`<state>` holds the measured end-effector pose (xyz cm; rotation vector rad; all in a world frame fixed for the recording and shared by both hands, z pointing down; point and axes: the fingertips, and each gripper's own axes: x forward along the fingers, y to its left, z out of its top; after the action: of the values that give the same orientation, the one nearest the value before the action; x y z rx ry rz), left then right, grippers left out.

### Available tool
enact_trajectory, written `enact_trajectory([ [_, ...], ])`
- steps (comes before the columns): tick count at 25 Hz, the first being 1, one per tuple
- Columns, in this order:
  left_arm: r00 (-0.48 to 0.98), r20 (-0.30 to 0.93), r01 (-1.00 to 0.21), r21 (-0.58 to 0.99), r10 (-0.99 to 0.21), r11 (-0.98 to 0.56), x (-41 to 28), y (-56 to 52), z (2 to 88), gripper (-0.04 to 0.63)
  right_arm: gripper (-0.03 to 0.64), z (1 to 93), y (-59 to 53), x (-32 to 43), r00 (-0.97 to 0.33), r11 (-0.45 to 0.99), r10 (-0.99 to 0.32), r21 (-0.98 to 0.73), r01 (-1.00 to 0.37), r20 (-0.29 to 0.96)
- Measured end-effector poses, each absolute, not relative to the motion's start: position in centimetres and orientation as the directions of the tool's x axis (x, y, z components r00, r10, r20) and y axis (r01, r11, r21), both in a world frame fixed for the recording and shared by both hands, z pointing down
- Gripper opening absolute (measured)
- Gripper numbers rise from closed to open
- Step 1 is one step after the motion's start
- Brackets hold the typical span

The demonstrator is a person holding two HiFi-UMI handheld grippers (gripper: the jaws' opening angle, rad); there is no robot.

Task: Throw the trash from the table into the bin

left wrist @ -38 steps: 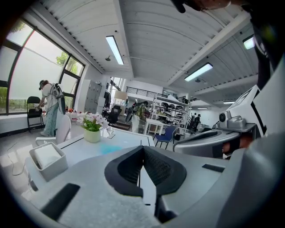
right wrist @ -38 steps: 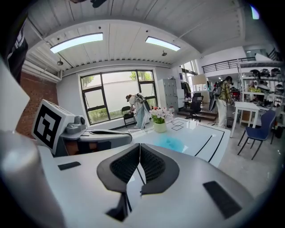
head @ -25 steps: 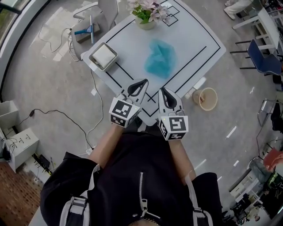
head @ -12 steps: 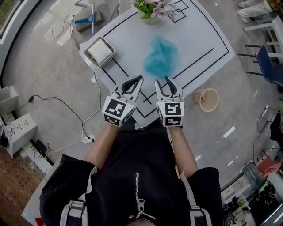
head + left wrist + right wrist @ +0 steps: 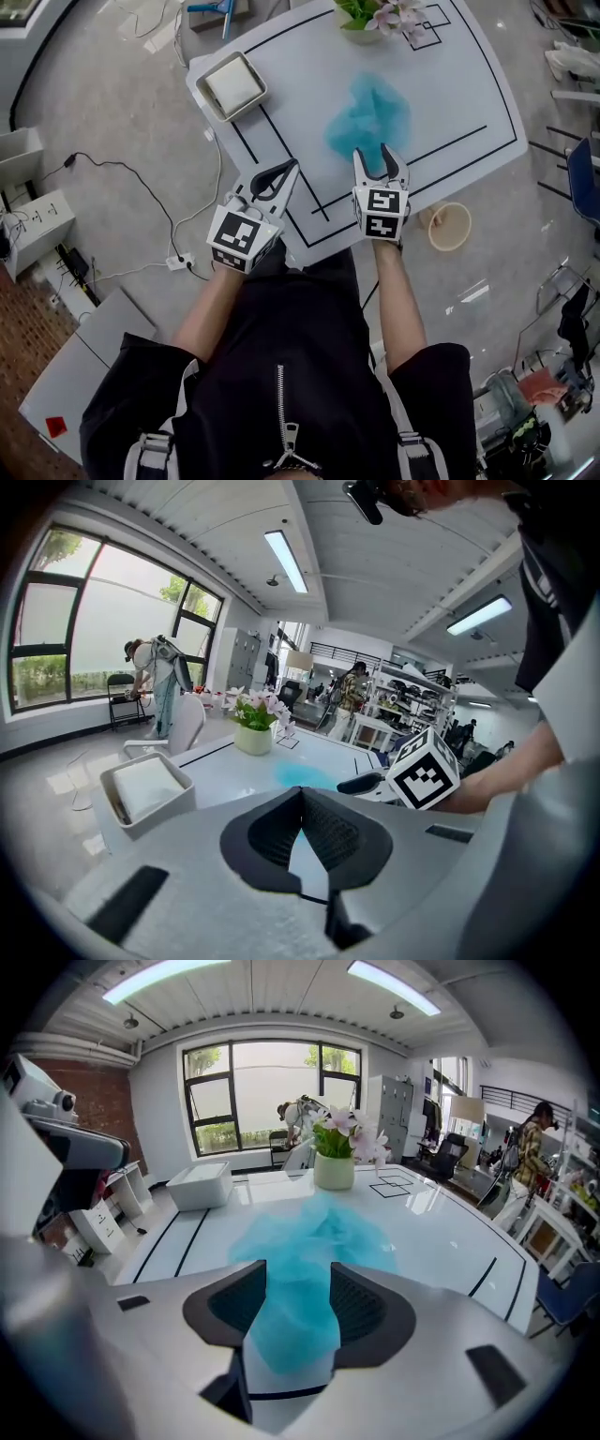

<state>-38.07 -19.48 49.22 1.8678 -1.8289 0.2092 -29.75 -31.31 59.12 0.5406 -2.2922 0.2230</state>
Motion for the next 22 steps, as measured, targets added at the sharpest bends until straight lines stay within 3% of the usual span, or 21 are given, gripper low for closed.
enact_trajectory([
  [17, -0.056, 0.49, -0.938, 0.273, -0.87, 0.214, -39.8, -17.1, 51.2, 0.005, 0.19, 64.7, -32.1, -30.3, -0.557, 0.918, -0.227, -0.016, -0.396, 0.799],
  [22, -0.062, 0.491, -0.931, 0.284, -0.869, 0.228, -39.9, -16.7, 51.6, 0.005, 0.099, 64.8, -30.7, -30.6, -0.543, 0.943, -0.166, -0.028, -0.33, 0.823],
])
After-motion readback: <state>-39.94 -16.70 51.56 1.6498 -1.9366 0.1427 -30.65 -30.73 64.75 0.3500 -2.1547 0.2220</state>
